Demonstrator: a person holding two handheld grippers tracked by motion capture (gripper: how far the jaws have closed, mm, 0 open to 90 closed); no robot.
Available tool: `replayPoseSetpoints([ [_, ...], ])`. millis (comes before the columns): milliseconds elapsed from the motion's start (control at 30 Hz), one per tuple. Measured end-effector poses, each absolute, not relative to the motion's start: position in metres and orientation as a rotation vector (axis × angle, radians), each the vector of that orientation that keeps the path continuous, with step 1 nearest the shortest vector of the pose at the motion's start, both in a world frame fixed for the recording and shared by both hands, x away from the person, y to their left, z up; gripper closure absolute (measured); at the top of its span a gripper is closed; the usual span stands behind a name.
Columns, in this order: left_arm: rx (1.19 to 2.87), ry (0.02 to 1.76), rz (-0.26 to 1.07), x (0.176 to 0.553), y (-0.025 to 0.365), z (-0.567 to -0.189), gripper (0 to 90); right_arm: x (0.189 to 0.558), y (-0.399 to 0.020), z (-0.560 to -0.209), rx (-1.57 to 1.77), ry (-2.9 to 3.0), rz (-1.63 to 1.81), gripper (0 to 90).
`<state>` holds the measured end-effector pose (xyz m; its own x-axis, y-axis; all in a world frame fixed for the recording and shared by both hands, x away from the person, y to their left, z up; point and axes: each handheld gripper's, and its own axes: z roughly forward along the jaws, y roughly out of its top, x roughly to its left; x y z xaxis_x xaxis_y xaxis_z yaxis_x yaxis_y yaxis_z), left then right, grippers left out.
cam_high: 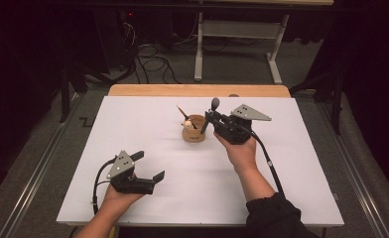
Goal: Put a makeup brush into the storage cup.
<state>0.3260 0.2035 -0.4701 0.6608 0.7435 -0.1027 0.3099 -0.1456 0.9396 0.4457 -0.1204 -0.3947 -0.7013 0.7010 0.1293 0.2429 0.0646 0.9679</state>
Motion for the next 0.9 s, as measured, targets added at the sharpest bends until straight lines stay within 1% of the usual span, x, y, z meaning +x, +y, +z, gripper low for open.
replayPoseSetpoints([
  [367, 1.734, 0.854, 0.469, 0.326, 0.203, -0.47, 0.3, 0.454, -0.115, -0.389, 0.943, 1.973, 1.661, 78.1],
  [900, 1.732, 0.854, 0.47, 0.325, 0.204, -0.47, 0.3, 0.467, -0.109, -0.392, 0.971, 1.963, 1.641, 78.0],
])
